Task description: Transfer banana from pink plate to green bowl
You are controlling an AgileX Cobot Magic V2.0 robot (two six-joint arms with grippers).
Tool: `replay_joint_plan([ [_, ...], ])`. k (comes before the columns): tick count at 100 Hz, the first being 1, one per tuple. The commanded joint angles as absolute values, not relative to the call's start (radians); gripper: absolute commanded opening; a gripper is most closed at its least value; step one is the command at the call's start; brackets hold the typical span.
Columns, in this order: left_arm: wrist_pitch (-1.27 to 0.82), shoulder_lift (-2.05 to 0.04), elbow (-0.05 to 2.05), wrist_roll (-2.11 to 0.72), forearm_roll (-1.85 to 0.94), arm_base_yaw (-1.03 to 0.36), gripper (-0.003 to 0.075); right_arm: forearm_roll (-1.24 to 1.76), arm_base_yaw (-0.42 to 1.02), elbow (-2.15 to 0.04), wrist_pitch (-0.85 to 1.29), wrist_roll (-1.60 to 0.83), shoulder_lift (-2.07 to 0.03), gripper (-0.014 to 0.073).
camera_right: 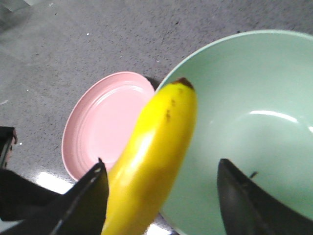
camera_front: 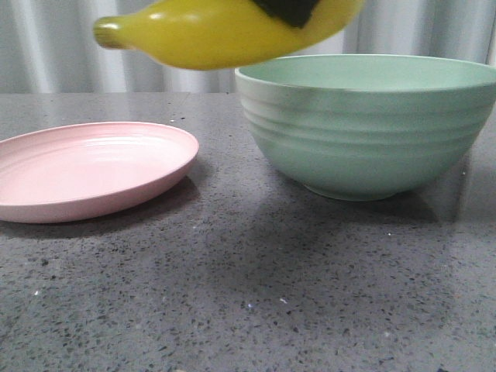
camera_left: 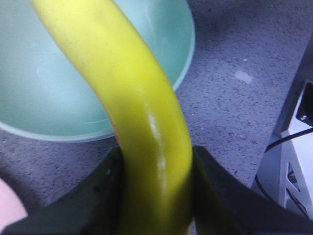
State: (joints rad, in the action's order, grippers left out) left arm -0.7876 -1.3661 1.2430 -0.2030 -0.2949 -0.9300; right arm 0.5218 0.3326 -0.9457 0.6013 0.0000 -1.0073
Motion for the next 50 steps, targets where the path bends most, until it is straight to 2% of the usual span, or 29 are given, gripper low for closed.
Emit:
replay_joint_plan([
  [1, -0.706, -1.343, 1.278, -0.207, -0.324, -0.947, -0.002, 0.606, 0.361, -0.983, 0.491, -0.007, -1.055, 0.0405],
  [22, -0.704, -1.349, 1.278, -0.207, -0.331, -0.947, -0.002, 0.622, 0.377, -0.983, 0.455, -0.007, -1.133, 0.0405],
  [29, -0.699, -1.349, 1.278, -0.207, -0.331, -0.947, -0.002, 0.622, 0.377, -0.983, 0.451, -0.007, -1.133, 0.0361],
  [36, -0.688, -1.349, 1.278, -0.207, -0.325, -0.947, -0.0018, 0.622, 0.377, -0.983, 0.444, -0.007, -1.129, 0.024],
  [42, -0.676, -1.349, 1.278, -0.21, -0.309, -0.947, 0.0, 0.622, 0.377, -0.983, 0.444, -0.007, -1.129, 0.0095],
  [50, -0.669, -1.349, 1.278, -0.234, -0.305, -0.947, 0.0106, 0.622, 0.377, -0.983, 0.444, -0.018, -1.129, -0.0065],
])
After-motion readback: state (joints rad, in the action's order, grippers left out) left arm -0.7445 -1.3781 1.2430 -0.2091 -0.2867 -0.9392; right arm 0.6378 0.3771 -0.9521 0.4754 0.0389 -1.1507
